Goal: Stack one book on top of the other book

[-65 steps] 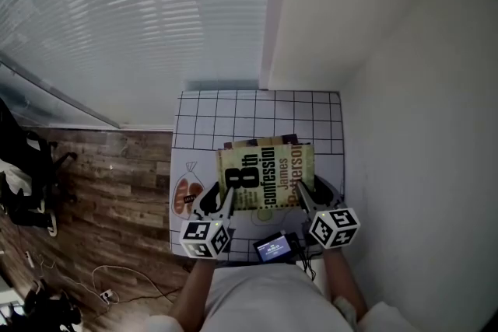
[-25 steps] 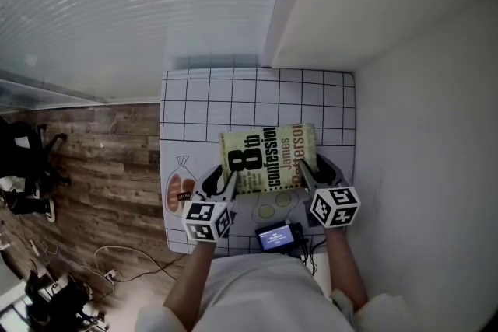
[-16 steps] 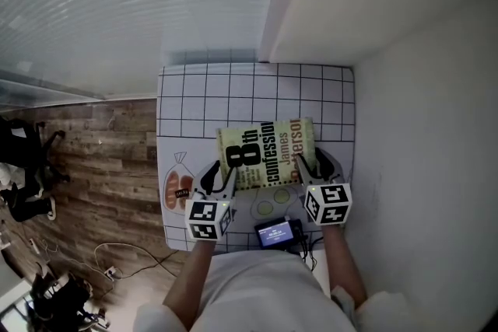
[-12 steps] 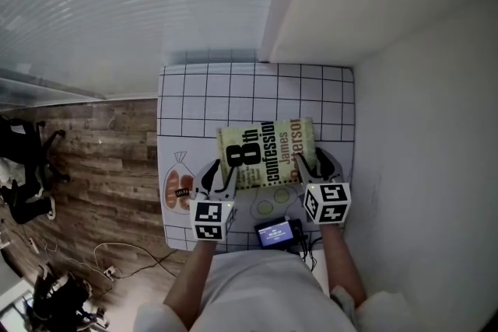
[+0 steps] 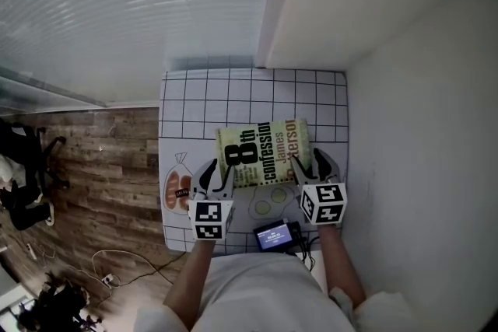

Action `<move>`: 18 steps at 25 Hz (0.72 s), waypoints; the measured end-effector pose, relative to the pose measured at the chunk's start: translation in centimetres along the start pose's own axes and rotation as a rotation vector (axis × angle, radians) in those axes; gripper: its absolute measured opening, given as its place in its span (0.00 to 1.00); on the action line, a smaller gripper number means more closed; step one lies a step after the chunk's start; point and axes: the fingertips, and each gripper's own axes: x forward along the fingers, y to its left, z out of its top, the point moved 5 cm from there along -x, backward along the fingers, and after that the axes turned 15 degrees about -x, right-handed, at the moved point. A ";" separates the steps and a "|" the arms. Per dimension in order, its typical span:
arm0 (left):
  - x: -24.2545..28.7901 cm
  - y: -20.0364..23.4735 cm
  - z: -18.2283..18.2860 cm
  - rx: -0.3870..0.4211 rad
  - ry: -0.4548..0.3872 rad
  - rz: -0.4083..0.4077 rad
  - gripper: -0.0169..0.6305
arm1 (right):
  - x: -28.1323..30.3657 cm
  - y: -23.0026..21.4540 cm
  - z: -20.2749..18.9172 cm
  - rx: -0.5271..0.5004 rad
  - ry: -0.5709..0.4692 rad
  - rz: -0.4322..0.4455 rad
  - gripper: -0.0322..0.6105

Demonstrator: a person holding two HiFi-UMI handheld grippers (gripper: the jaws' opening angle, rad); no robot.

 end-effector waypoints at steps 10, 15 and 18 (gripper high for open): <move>-2.7 -1.2 0.5 0.013 -0.068 -0.002 0.19 | -3.7 0.4 1.2 -0.027 -0.106 -0.061 0.38; -4.5 -1.8 0.7 0.019 -0.093 0.002 0.06 | -5.8 1.1 1.2 -0.051 -0.131 -0.046 0.06; -5.8 -2.3 0.8 0.034 -0.110 0.004 0.05 | -7.2 1.5 1.3 -0.051 -0.156 -0.055 0.06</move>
